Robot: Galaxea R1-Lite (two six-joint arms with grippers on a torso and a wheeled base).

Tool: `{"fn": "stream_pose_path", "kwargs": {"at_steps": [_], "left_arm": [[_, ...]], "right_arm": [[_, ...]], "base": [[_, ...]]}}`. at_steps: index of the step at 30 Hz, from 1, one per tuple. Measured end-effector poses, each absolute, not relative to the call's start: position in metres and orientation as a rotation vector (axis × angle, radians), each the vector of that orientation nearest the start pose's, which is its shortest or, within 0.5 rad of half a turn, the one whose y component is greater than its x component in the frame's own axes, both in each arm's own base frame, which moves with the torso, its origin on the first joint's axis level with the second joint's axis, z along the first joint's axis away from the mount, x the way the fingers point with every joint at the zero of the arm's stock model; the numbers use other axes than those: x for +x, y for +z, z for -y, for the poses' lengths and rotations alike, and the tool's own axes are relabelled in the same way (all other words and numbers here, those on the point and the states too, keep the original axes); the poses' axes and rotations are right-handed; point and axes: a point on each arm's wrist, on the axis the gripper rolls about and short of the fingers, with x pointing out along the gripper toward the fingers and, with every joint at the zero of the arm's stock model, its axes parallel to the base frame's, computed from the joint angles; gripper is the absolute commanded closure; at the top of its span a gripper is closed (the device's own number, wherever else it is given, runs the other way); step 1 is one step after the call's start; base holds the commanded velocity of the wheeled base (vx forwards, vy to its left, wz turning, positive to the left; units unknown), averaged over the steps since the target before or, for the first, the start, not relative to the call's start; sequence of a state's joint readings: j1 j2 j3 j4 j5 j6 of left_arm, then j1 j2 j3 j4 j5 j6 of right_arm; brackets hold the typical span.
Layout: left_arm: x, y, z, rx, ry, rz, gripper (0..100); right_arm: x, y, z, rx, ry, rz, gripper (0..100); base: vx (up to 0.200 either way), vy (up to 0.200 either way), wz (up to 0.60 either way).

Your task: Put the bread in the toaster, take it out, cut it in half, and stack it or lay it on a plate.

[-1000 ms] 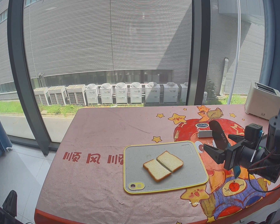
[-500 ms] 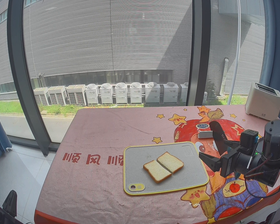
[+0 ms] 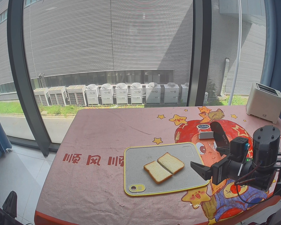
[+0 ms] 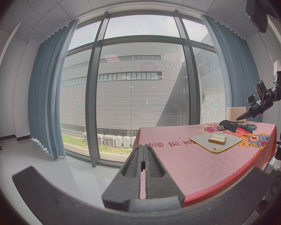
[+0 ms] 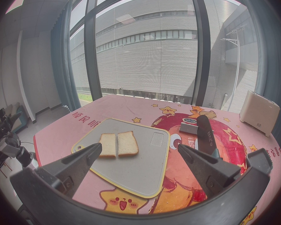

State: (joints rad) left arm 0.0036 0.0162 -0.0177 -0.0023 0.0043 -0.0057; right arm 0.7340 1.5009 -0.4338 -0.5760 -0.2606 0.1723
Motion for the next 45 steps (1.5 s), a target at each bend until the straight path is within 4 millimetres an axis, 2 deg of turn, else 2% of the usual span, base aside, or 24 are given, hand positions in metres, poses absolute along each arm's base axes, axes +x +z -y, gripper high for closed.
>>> {"fn": "stream_pose_path", "kwargs": {"at_steps": [4,13,17,34,45], "left_arm": [[-0.023,0.081,0.0,-0.006,0.007,0.003,100],[-0.023,0.081,0.0,-0.006,0.007,0.003,100],[-0.023,0.081,0.0,-0.006,0.007,0.004,100],[-0.023,0.081,0.0,-0.004,0.006,0.003,100],[-0.023,0.081,0.0,-0.005,0.006,0.003,100]], "right_arm": [[0.172,0.141,-0.146,-0.074,0.426,-0.449,0],[0.193,0.174,-0.162,-0.081,0.453,-0.325,0],[0.205,0.179,-0.168,-0.103,0.448,-0.3,0],[0.214,0.165,-0.164,-0.118,0.422,-0.352,0],[0.22,0.141,-0.168,-0.156,0.409,-0.43,0]], "base": [[0.0,0.0,0.0],[0.0,0.0,0.0],[0.0,0.0,0.0],[0.0,0.0,0.0],[0.0,0.0,0.0]]}}
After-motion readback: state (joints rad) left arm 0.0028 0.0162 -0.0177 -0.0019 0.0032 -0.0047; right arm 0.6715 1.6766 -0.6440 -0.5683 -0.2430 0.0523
